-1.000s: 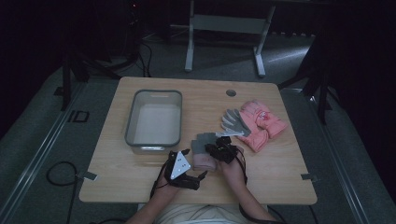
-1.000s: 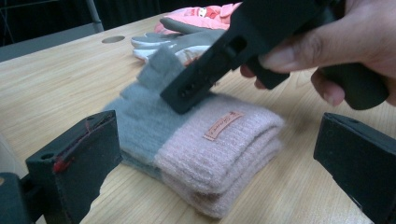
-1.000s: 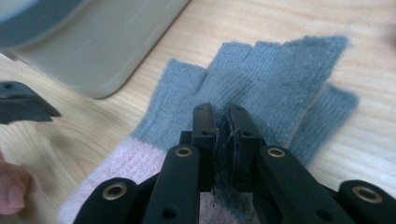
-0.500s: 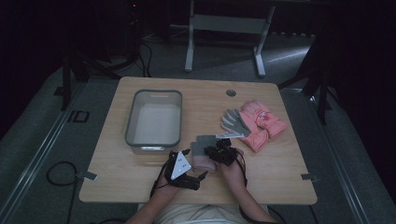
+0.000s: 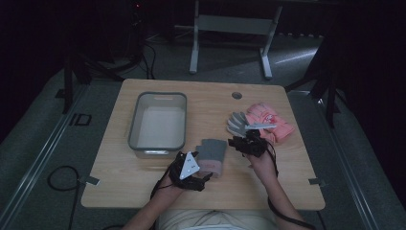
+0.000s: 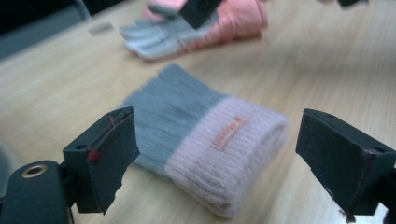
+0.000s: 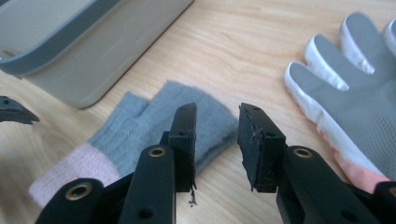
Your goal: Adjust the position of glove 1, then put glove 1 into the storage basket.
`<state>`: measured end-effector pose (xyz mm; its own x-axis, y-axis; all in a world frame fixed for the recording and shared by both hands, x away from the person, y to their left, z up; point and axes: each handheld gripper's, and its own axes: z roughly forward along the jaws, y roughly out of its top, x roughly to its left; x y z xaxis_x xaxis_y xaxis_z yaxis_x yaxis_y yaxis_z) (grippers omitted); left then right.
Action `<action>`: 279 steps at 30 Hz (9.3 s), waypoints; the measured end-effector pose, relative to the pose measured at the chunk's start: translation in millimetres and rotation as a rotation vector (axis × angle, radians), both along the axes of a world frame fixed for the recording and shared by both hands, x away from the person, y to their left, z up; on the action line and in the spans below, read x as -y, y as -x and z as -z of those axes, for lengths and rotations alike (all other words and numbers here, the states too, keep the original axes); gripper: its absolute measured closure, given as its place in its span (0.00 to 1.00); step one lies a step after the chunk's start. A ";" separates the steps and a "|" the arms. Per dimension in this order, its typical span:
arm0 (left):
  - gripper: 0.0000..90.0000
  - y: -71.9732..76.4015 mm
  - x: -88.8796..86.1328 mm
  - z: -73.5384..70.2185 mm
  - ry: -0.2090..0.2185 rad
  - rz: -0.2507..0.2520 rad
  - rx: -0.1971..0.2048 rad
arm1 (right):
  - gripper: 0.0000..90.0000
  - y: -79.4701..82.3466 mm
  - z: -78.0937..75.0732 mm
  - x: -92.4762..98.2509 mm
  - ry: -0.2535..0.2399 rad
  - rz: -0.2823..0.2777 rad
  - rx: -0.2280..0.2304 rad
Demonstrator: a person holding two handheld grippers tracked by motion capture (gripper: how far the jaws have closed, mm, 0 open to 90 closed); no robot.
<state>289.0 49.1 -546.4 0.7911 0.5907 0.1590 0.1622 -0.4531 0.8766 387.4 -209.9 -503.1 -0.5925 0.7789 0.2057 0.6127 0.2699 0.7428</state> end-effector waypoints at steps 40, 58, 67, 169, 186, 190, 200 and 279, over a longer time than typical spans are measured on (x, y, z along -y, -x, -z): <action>0.77 -35.3 16.3 10.5 -0.257 0.254 -0.067 | 0.80 -59.4 51.9 -57.4 -0.159 -0.079 -0.299; 0.78 -50.1 12.0 -61.7 -0.280 0.316 -0.020 | 0.83 -46.0 -20.1 -32.3 -0.205 -0.096 -0.125; 0.78 -61.0 -4.9 -97.0 -0.321 0.288 0.009 | 0.83 -56.8 -57.5 -50.1 -0.198 -0.111 -0.061; 0.47 -121.6 -92.6 -107.3 -0.385 0.087 -0.204 | 0.21 -65.0 -62.3 -79.5 -0.144 -0.233 0.044; 0.45 -90.0 -18.9 -102.8 -0.349 0.216 -0.209 | 0.17 -54.4 -51.1 14.7 -0.120 -0.116 0.066; 0.39 -83.6 -6.2 -97.5 -0.372 0.238 -0.217 | 0.16 -50.6 -49.7 36.3 -0.105 -0.093 0.020; 0.11 -65.8 18.9 -67.6 -0.383 0.282 -0.258 | 0.20 -39.8 -48.5 65.1 -0.029 -0.119 0.057; 0.00 -18.7 11.2 19.7 -0.237 0.233 -0.183 | 0.97 -18.3 -2.9 -25.6 -0.024 0.330 -0.048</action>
